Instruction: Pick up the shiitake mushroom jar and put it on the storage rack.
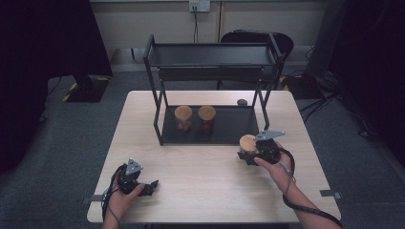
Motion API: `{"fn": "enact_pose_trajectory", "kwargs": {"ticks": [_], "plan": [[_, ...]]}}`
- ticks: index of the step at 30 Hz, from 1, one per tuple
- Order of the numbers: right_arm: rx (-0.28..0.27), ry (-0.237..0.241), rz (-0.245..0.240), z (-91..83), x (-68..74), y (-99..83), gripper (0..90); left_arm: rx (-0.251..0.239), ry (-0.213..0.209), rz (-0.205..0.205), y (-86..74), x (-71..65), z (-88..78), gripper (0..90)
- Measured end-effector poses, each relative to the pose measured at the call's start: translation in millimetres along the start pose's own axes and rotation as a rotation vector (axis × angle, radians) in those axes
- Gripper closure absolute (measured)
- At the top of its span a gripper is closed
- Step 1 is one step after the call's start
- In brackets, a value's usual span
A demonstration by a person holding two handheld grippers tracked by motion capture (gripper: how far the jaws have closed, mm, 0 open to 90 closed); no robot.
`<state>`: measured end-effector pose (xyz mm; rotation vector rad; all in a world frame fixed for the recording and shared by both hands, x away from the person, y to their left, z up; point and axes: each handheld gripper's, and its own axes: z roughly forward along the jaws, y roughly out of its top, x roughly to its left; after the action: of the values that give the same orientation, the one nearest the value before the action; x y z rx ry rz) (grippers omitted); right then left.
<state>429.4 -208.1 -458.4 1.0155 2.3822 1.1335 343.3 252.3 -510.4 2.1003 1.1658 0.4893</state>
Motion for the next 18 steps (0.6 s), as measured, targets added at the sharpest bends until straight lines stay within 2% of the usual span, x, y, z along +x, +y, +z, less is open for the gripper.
{"fn": "enact_pose_trajectory", "kwargs": {"ticks": [18], "plan": [[0.013,0.01,-0.008,18.5,4.7,21.7,25.8,0.0,0.0,0.0,0.0,0.0,0.0,0.3]]}}
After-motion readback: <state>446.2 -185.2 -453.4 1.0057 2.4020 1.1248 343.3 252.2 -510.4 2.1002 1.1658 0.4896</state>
